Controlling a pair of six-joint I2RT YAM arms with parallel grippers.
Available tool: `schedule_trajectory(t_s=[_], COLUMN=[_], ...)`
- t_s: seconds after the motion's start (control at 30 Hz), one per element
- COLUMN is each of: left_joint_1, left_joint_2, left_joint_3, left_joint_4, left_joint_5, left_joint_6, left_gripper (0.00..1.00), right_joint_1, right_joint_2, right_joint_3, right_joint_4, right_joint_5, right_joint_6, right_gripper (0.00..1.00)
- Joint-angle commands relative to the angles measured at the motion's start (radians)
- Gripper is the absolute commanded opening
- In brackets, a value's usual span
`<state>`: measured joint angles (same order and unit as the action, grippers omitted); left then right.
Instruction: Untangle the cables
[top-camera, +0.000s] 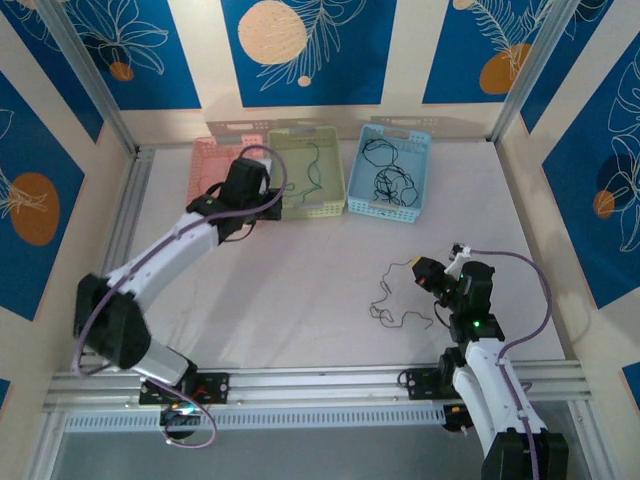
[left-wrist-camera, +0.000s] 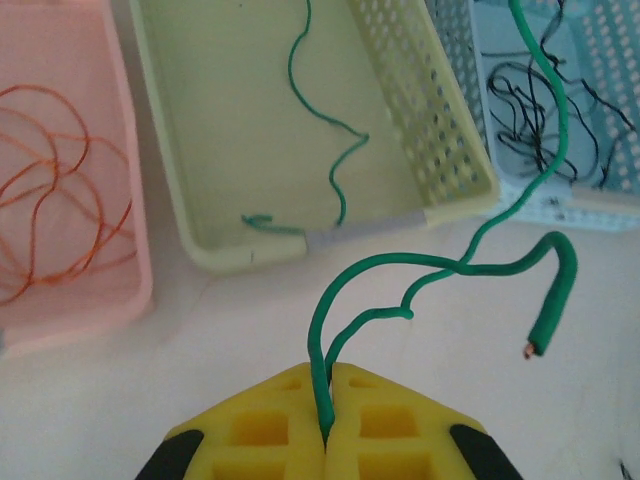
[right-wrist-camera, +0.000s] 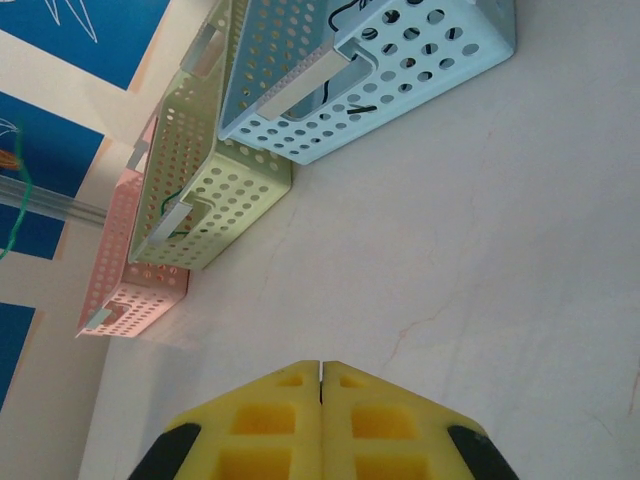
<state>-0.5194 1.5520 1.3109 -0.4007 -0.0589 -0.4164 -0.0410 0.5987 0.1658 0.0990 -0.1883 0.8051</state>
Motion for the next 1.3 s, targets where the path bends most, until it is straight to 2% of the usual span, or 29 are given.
schedule_trajectory(t_s=[0.0, 0.1, 0.27, 0.3, 0.37, 0.47, 0.53, 0.6, 0.73, 0.93, 1.07, 1.17, 1.27], left_joint_1=[0.025, 0.035, 0.052, 0.053, 0.057, 0.060, 0.065, 0.066, 0.065, 0.045, 0.018, 0.015, 0.015], left_joint_2=[0.120, 0.246, 0.408, 0.427, 0.453, 0.447, 0.423, 0.390, 0.258, -0.091, -0.336, -0.526, -0.692], left_joint_3=[0.116, 0.219, 0.376, 0.393, 0.421, 0.424, 0.413, 0.401, 0.316, -0.041, -0.270, -0.373, -0.355], left_joint_4=[0.048, 0.027, -0.034, -0.045, -0.059, -0.069, -0.068, -0.071, -0.053, 0.083, 0.075, -0.014, -0.185], left_joint_5=[0.068, 0.048, 0.031, 0.028, 0.024, 0.019, 0.030, 0.048, 0.109, 0.245, 0.290, 0.338, 0.372], left_joint_6=[-0.007, 0.005, 0.019, 0.020, 0.021, 0.032, 0.037, 0.046, 0.042, -0.012, -0.040, -0.062, -0.018], left_gripper=[0.00, 0.00, 0.07, 0.13, 0.33, 0.54, 0.62, 0.66, 0.66, 0.66, 0.66, 0.66, 0.68], right_joint_1=[-0.007, -0.008, -0.008, -0.008, -0.008, -0.008, -0.008, -0.008, -0.008, -0.010, 0.004, 0.073, 0.223], right_joint_2=[0.000, 0.001, 0.002, 0.003, 0.003, 0.007, 0.009, 0.012, 0.015, 0.014, 0.013, 0.016, 0.044], right_joint_3=[-0.017, -0.018, -0.018, -0.018, -0.020, -0.020, -0.020, -0.019, -0.018, -0.015, 0.001, 0.060, 0.183], right_joint_4=[0.018, 0.020, 0.020, 0.019, 0.022, 0.023, 0.026, 0.028, 0.029, 0.028, 0.027, -0.017, -0.128], right_joint_5=[-0.019, -0.021, -0.019, -0.020, -0.019, -0.019, -0.021, -0.020, -0.023, -0.029, -0.042, -0.026, 0.071], right_joint_6=[0.011, 0.012, 0.014, 0.013, 0.013, 0.013, 0.013, 0.013, 0.014, 0.011, -0.007, -0.071, -0.152], right_gripper=[0.00, 0.00, 0.00, 0.00, 0.00, 0.00, 0.00, 0.00, 0.00, 0.00, 0.00, 0.00, 0.00])
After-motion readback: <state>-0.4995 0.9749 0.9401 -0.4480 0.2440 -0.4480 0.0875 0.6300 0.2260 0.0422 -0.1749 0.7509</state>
